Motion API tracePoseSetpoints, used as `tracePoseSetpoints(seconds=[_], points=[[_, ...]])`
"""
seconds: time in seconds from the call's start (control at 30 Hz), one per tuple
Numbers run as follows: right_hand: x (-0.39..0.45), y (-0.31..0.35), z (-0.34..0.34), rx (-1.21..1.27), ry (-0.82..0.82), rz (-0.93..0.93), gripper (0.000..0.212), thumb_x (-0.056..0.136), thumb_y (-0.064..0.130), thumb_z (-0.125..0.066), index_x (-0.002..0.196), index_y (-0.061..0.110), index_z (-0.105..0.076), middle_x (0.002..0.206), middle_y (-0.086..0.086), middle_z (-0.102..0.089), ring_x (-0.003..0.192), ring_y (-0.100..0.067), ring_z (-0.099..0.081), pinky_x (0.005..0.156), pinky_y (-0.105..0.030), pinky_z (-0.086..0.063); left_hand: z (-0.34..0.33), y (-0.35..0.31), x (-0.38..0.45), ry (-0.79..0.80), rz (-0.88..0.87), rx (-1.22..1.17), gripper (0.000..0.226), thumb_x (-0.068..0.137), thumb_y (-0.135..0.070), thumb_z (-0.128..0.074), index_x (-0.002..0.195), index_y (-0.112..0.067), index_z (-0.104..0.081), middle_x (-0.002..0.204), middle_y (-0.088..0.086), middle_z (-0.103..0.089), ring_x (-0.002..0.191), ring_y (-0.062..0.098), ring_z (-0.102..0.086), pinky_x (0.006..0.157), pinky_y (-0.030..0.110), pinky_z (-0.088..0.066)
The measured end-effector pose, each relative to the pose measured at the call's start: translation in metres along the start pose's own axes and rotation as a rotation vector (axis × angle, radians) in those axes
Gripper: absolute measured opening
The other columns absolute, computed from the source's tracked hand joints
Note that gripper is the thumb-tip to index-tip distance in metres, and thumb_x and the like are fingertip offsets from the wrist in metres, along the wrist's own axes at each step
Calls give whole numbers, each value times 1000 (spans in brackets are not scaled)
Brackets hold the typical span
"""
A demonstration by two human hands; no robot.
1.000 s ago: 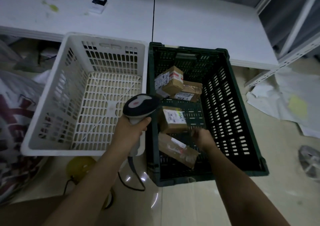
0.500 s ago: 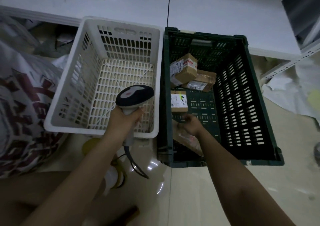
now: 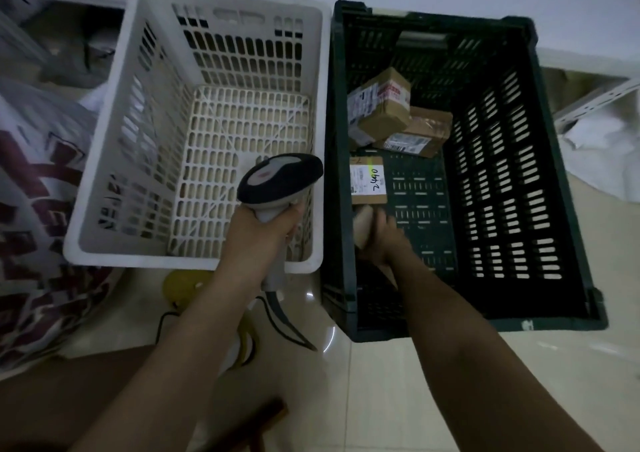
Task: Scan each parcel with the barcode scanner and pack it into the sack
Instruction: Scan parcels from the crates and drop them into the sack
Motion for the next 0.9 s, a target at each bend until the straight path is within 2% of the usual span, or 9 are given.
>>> tracePoseSetpoints(seconds=[0.1, 0.2, 0.27, 0.37, 0.5, 0.63, 0.7, 0.8, 0.9], points=[[-25, -12, 54, 445, -284, 27, 100, 62, 27, -85, 141, 16, -24, 138, -14, -39, 129, -35, -40, 101, -45, -41, -3, 1, -2, 2, -6, -3, 34, 85, -17, -70, 117, -8, -63, 85, -4, -65, 75, 7, -61, 74, 23, -52], [-74, -14, 105, 872, -489, 123, 98, 69, 21, -86, 143, 15, -22, 136, -8, -38, 122, -23, -45, 95, -30, -46, -5, -2, -10, -7, -4, -16, 30, 85, -16, -71, 112, -7, -63, 82, -3, -64, 70, 6, -60, 64, 17, -49], [-114, -6, 131, 1067, -550, 191, 93, 77, 15, -81, 147, 17, -20, 136, -2, -40, 119, -13, -46, 91, -19, -46, -5, -6, -20, -5, 6, -32, 24, 85, -14, -71, 107, -9, -64, 80, -1, -66, 66, 6, -61, 65, 21, -51], [-168, 9, 161, 1168, -546, 323, 93, 81, 15, -77, 153, 25, -19, 149, 2, -37, 132, -12, -41, 96, -17, -45, 1, -10, -37, -14, -18, -29, 34, 84, -14, -72, 115, -2, -63, 99, 14, -69, 75, 15, -62, 75, 29, -52], [-217, 29, 179, 1093, -496, 496, 98, 82, 19, -76, 154, 35, -10, 150, 1, -38, 135, -19, -42, 105, -42, -47, 5, -23, -66, -13, -71, -62, 37, 84, -15, -72, 117, -2, -62, 94, 14, -68, 83, 26, -62, 89, 46, -53], [-247, 52, 172, 883, -546, 651, 117, 71, 24, -85, 150, 47, -2, 155, 7, -23, 141, -12, -32, 108, -33, -38, 11, -36, -96, -1, -180, -119, 21, 85, -17, -71, 104, -19, -64, 93, 5, -68, 89, 25, -64, 88, 43, -53], [-256, 60, 164, 632, -674, 725, 109, 68, 25, -84, 149, 39, -13, 151, 6, -27, 138, -14, -32, 108, -40, -39, 21, -42, -107, -38, -226, -170, 17, 86, -16, -71, 101, -22, -65, 94, 1, -69, 89, 20, -66, 85, 38, -54], [-259, 73, 135, 260, -816, 859, 90, 67, 20, -79, 142, 19, -29, 141, -1, -33, 131, -22, -34, 104, -53, -39, 40, -44, -119, -82, -241, -233, 32, 86, -18, -71, 117, -15, -63, 103, 0, -70, 96, 18, -67, 88, 35, -54], [-254, 81, 90, -27, -895, 839, 92, 59, 22, -84, 136, 15, -34, 137, -9, -39, 127, -32, -36, 103, -62, -37, 59, -39, -124, -108, -271, -215, 31, 85, -19, -72, 115, -17, -63, 104, 2, -71, 96, 18, -67, 89, 37, -54]])
Point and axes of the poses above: each hand's wrist, its own x-axis towards the middle knuckle, its own z-axis out of the back of the hand, y = z × x, the point moved 4 cm from there along x, towards the middle knuckle
